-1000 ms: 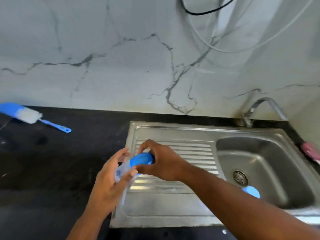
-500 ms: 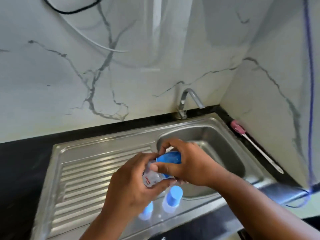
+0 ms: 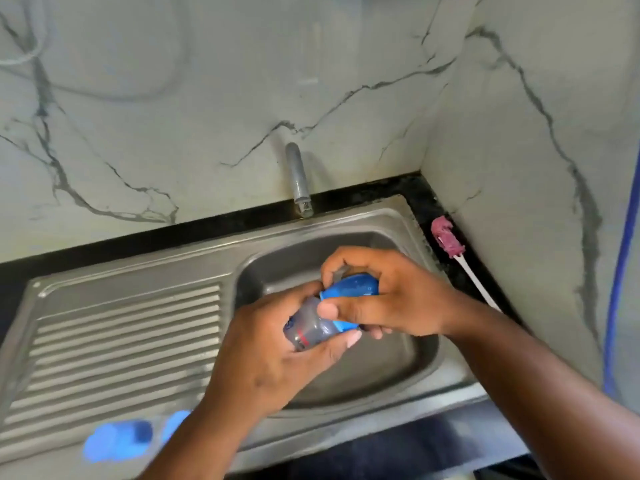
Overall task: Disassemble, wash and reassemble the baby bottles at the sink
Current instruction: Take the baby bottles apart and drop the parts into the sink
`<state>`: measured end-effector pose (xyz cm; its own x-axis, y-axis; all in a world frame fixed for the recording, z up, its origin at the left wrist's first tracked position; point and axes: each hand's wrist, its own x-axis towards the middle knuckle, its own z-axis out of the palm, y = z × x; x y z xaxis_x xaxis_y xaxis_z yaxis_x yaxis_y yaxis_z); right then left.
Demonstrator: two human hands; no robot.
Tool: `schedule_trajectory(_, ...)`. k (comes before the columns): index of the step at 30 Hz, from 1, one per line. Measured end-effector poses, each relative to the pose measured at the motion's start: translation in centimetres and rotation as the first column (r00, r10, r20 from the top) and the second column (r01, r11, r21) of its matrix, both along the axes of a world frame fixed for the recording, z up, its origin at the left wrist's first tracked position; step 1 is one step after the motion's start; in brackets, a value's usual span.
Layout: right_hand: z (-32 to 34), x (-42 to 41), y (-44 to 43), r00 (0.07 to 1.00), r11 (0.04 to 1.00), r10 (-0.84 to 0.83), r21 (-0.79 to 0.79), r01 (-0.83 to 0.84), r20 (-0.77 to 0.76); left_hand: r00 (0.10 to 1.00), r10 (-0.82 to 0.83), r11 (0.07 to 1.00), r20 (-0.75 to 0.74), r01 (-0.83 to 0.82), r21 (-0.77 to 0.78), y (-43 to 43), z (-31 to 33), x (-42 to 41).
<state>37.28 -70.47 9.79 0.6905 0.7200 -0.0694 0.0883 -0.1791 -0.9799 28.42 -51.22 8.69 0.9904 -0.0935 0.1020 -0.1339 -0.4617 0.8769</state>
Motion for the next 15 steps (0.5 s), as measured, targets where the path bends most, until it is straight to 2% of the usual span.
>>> schedule_trajectory(3, -1.2, 2.6, -2.3, 0.999, 0.997, 0.037, 0.064, -0.035, -0.023, 0.99, -0.03, 0.978, -0.139, 0.0, -0.211, -1.6, -1.2, 1.9)
schedule_trajectory(6, -3.0, 5.2, -3.5, 0.997, 0.99, -0.078, 0.116, 0.077, 0.006, 0.973, 0.091, 0.922, -0.214, -0.163, -0.351, -2.4, -3.7, 3.4)
schedule_trajectory(11, -8.7, 6.5, -2.4, 0.951, 0.943, -0.303, 0.124, 0.308, -0.057, 0.88, 0.306, 0.845, -0.364, -0.428, -0.322, -3.7, -9.6, 4.3)
schedule_trajectory(15, -16.4, 5.5, -1.2, 0.927, 0.924, -0.375, -0.096, 0.371, -0.02, 0.788, 0.386, 0.817, -0.479, -0.533, -0.219, -4.4, -15.7, 4.6)
